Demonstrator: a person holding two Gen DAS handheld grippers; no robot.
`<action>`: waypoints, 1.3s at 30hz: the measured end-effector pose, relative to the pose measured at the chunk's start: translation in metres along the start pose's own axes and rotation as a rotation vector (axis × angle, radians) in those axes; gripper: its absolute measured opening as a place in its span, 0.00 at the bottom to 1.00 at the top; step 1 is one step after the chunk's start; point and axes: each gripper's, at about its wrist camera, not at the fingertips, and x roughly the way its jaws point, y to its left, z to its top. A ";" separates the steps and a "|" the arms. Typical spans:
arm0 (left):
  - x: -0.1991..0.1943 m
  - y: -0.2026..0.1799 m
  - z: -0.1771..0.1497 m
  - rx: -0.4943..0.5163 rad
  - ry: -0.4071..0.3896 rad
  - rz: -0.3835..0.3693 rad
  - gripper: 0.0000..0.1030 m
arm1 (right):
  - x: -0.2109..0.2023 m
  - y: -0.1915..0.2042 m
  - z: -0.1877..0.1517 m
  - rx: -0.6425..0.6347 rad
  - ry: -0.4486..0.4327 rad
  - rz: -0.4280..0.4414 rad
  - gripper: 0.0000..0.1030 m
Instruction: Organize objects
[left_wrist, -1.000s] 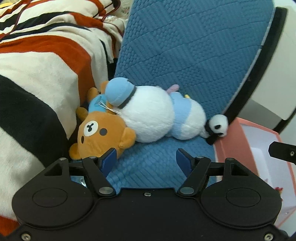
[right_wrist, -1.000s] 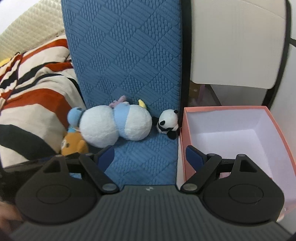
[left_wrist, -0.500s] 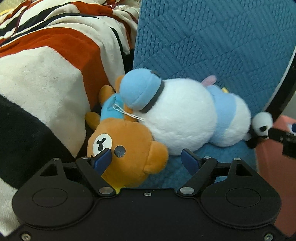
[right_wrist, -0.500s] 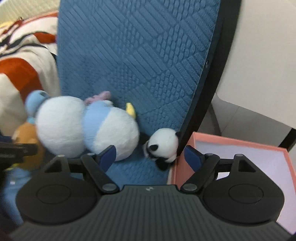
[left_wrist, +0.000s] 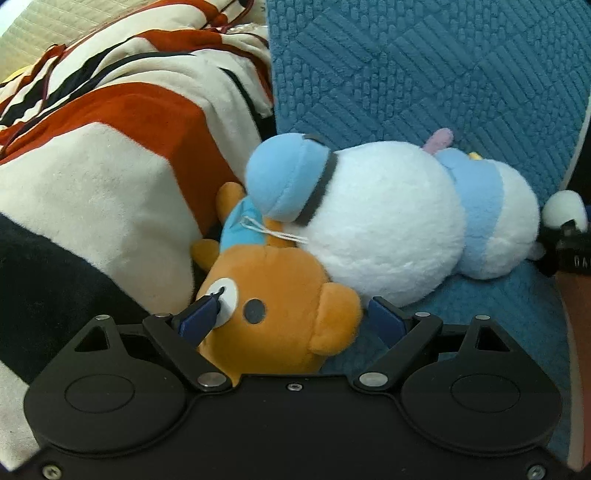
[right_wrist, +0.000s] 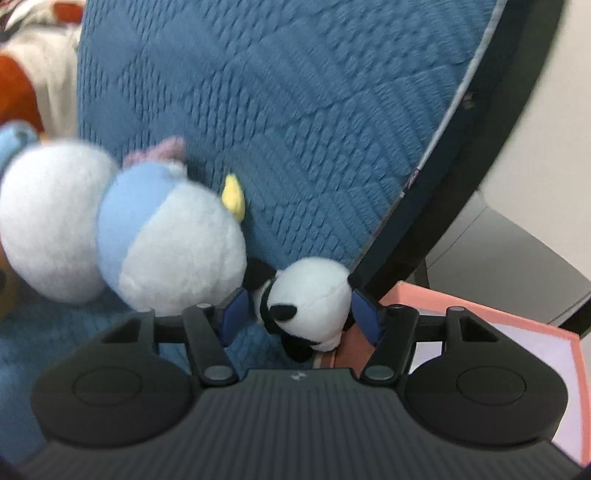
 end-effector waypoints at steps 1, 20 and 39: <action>0.001 0.002 -0.001 -0.006 -0.002 0.005 0.86 | 0.004 0.000 -0.002 -0.010 0.020 -0.008 0.62; -0.010 0.027 -0.021 -0.124 -0.008 -0.088 0.56 | -0.028 -0.012 -0.008 0.060 0.105 -0.033 0.45; -0.068 0.042 -0.069 -0.256 0.084 -0.227 0.58 | -0.114 0.047 -0.082 0.183 0.039 0.031 0.42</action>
